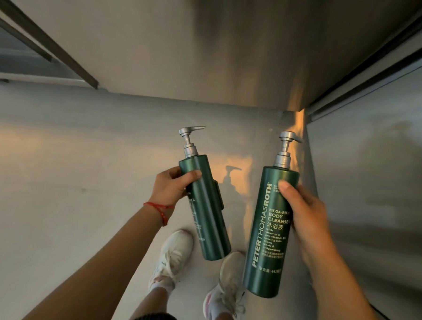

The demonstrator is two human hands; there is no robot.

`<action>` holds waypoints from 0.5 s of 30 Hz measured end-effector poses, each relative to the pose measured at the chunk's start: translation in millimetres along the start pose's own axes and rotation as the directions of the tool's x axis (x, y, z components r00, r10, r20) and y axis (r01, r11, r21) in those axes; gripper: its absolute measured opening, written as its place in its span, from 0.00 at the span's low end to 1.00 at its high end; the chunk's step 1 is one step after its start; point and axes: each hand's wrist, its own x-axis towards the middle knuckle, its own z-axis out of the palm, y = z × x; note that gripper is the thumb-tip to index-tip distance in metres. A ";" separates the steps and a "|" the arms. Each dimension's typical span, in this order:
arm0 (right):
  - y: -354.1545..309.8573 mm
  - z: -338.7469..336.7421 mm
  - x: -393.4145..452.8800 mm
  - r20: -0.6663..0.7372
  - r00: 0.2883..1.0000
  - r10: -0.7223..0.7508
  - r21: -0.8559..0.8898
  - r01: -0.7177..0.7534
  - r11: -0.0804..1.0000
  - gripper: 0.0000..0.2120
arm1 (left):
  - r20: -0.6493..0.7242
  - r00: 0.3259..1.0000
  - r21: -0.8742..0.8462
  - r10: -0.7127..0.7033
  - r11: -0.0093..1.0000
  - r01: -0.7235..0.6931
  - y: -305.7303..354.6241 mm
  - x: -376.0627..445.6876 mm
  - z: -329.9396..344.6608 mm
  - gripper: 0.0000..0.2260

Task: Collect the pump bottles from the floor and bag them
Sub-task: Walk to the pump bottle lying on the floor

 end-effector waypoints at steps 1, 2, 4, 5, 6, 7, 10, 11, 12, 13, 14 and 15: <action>-15.4 0.2 -13.2 0.006 1.000 -0.003 -0.005 0.003 1.000 0.21 | -0.007 1.000 -0.012 0.014 1.000 -0.014 16.5 -15.4 -6.1 0.04; -31.5 0.2 -26.5 0.012 1.000 -0.008 -0.010 0.008 1.000 0.21 | -0.011 0.999 -0.023 0.030 0.999 -0.030 33.7 -30.8 -12.1 0.04; -64.3 0.4 -53.6 0.025 0.999 -0.021 -0.012 0.022 1.000 0.20 | -0.014 0.998 -0.032 0.063 0.997 -0.063 69.0 -62.8 -23.4 0.04; -80.3 1.0 -67.2 0.036 0.999 -0.029 -0.011 0.030 1.000 0.20 | -0.012 0.997 -0.032 0.080 0.996 -0.080 86.2 -78.7 -28.5 0.04; -96.4 1.9 -80.6 0.050 0.998 -0.036 -0.008 0.037 0.999 0.20 | -0.007 0.995 -0.031 0.100 0.995 -0.100 102.6 -94.2 -33.1 0.04; -112.8 3.5 -93.9 0.063 0.997 -0.044 -0.002 0.044 0.999 0.19 | 0.001 0.993 -0.029 0.119 0.992 -0.119 119.1 -109.5 -37.2 0.04; -160.0 8.7 -132.3 0.082 0.993 -0.079 0.016 0.078 0.997 0.19 | 0.032 0.985 -0.017 0.169 0.986 -0.169 164.3 -155.1 -46.7 0.05; -173.9 10.4 -144.0 0.079 0.992 -0.094 0.023 0.093 0.995 0.20 | 0.047 0.981 -0.013 0.187 0.982 -0.187 176.8 -169.8 -48.5 0.06; -186.9 12.0 -155.2 0.072 0.991 -0.110 0.031 0.108 0.994 0.21 | 0.062 0.977 -0.011 0.205 0.979 -0.205 188.7 -183.7 -49.8 0.06; -199.1 13.8 -166.1 0.067 0.990 -0.125 0.039 0.123 0.992 0.22 | 0.074 0.972 -0.011 0.222 0.975 -0.222 199.8 -197.2 -50.5 0.07; -210.0 15.1 -176.9 0.066 0.988 -0.139 0.047 0.136 0.990 0.22 | 0.081 0.968 -0.011 0.239 0.971 -0.239 209.6 -210.1 -51.1 0.07; -219.8 16.5 -187.0 0.072 0.985 -0.154 0.055 0.150 0.987 0.22 | 0.085 0.963 -0.013 0.256 0.967 -0.256 218.6 -222.3 -51.9 0.07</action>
